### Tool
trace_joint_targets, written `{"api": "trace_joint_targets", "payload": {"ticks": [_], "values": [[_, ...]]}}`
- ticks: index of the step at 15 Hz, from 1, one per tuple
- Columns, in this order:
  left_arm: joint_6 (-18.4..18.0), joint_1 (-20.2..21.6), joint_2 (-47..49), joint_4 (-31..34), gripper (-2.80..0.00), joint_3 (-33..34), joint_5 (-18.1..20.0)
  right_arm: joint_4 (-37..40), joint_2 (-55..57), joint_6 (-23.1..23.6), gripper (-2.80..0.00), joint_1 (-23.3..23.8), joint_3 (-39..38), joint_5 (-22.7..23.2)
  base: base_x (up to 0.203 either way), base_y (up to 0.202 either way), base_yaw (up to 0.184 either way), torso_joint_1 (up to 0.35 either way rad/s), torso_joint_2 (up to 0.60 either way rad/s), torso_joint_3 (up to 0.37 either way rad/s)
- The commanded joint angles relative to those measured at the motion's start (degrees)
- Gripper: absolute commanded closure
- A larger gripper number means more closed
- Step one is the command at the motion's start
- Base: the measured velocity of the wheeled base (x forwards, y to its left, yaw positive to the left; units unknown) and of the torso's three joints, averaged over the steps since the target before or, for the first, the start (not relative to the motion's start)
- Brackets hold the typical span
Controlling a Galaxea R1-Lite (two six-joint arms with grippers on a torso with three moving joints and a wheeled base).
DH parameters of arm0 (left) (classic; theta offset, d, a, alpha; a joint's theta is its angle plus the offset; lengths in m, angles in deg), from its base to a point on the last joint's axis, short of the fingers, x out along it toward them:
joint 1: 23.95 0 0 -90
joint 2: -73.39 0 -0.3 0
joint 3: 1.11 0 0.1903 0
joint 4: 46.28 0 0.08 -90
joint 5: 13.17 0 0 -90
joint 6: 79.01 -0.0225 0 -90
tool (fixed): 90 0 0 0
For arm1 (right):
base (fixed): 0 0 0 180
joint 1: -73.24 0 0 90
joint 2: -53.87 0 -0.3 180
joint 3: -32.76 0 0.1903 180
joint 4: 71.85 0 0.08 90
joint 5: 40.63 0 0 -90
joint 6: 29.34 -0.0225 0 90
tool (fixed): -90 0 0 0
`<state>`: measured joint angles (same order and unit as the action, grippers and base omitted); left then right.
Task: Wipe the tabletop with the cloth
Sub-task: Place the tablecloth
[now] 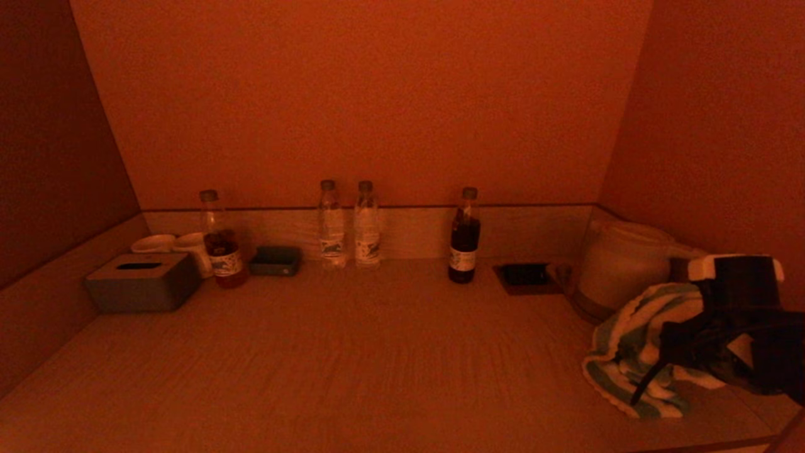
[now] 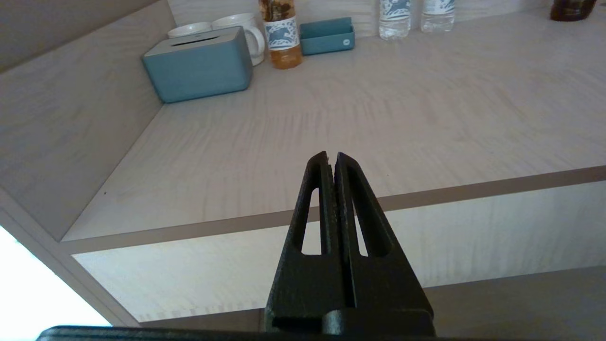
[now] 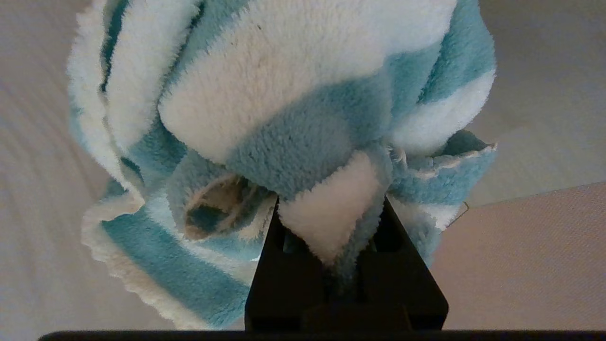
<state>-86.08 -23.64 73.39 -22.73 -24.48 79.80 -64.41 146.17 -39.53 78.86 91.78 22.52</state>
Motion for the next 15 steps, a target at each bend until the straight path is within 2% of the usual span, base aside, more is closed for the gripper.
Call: {"api": "trace_joint_targets", "payload": {"ticks": [1, 6, 7, 15], "values": [[0.0, 0.0, 0.0, 0.0, 0.00, 0.0, 0.0, -0.4, 0.9, -0.1, 0.00, 0.0, 0.0, -0.1, 0.000, 0.000, 0.000, 0.000, 0.00, 0.000], [0.0, 0.0, 0.0, 0.0, 0.00, 0.0, 0.0, -1.5, 1.9, -0.2, 0.00, -0.6, -0.5, -0.1, 0.000, 0.000, 0.000, 0.000, 0.00, 0.000], [0.0, 0.0, 0.0, 0.0, 0.00, 0.0, 0.0, -1.7, 2.4, -0.2, -2.80, -0.7, -0.5, -0.2, 0.000, 0.000, 0.000, 0.000, 0.00, 0.000], [0.0, 0.0, 0.0, 0.0, 0.00, 0.0, 0.0, -1.7, 4.3, -0.3, -2.80, -1.1, -1.5, -0.3, 0.000, 0.000, 0.000, 0.000, 0.00, 0.000]]}}
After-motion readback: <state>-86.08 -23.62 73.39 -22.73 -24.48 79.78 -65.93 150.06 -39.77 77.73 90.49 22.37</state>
